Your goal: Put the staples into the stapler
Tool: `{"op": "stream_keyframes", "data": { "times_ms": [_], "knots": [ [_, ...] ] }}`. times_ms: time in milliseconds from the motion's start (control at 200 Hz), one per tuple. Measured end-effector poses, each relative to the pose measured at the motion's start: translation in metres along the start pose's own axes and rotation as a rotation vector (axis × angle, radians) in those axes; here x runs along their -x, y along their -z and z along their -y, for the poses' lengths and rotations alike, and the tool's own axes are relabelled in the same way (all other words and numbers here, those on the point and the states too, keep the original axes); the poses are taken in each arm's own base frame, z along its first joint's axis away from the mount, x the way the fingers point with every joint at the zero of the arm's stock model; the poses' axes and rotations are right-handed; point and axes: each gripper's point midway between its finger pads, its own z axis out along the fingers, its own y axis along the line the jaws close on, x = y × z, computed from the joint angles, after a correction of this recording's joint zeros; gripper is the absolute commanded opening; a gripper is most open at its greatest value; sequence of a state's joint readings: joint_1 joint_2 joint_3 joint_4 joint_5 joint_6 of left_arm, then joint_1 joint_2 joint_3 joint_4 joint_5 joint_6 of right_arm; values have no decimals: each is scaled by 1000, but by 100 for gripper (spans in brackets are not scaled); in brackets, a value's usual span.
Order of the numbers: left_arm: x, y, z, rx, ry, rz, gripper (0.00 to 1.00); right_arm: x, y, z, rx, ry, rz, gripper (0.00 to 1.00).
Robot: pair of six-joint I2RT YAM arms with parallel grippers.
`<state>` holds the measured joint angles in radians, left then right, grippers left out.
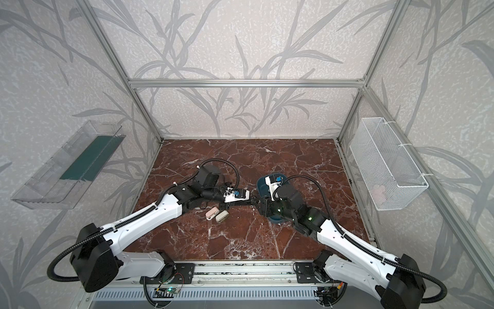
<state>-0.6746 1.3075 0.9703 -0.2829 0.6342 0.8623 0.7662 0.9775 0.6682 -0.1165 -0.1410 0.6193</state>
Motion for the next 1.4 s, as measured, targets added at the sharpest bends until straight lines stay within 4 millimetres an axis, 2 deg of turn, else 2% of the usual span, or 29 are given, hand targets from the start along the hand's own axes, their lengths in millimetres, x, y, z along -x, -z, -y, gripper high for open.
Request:
{"op": "stream_keyframes", "data": {
  "times_ms": [200, 540, 975, 1015, 1040, 1105, 1150, 1215, 1295, 1400],
  "knots": [
    [5, 4, 3, -1, -7, 18, 0, 4, -1, 6, -23, -14, 16, 35],
    [9, 16, 0, 27, 55, 78, 0, 13, -7, -3, 20, -55, 46, 25],
    [13, 39, -15, 47, 212, 213, 0, 26, -25, -17, 101, -71, 86, 23],
    [13, 40, -16, 48, 224, 224, 0, 27, -26, -18, 105, -71, 88, 19],
    [13, 40, -16, 46, 231, 230, 0, 27, -27, -18, 110, -71, 89, 12],
    [12, 42, -17, 42, 254, 244, 0, 28, -29, -19, 117, -84, 93, 2],
    [10, 43, -16, 39, 268, 248, 0, 32, -30, -16, 102, -81, 110, 0],
    [19, 50, -20, 46, 254, 294, 0, 21, -35, 0, 52, -99, 81, 0],
    [38, 64, -25, 68, 202, 365, 0, -6, -44, 22, -13, -124, 4, 0],
    [56, 80, -30, 87, 158, 436, 0, -30, -46, 40, -67, -146, -56, 0]
  ]
}}
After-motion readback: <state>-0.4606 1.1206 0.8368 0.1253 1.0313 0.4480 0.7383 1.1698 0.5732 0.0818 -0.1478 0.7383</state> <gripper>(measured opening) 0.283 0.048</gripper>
